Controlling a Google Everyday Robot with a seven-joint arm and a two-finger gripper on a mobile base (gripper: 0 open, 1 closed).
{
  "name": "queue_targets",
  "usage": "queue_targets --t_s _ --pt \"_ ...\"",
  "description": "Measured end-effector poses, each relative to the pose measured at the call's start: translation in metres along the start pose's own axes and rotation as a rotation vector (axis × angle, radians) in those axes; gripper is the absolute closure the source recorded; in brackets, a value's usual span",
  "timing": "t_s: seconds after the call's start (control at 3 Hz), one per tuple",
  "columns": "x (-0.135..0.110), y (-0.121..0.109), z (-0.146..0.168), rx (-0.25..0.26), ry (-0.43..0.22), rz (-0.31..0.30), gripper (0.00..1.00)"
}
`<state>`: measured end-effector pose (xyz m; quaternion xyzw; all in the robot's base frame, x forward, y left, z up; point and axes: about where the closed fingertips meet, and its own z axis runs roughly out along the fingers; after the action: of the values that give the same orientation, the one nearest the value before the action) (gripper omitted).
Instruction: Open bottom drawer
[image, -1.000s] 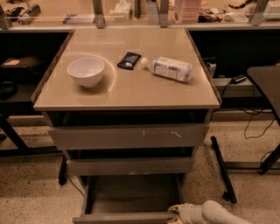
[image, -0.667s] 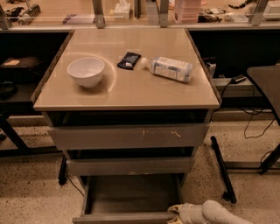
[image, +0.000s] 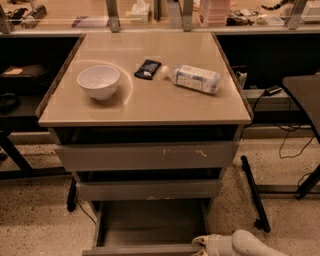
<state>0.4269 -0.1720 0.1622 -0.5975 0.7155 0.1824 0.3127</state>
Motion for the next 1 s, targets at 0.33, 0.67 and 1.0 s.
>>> queue_targets --t_s 0.33,0.67,1.0 --pt "0.0017 0.0154 -0.003 -0.022 0.0 0.01 1.0" --pt "0.0 0.0157 -0.0037 -0.023 0.0 0.01 0.98" --pt "0.0 0.0157 -0.0037 -0.023 0.0 0.01 0.8"
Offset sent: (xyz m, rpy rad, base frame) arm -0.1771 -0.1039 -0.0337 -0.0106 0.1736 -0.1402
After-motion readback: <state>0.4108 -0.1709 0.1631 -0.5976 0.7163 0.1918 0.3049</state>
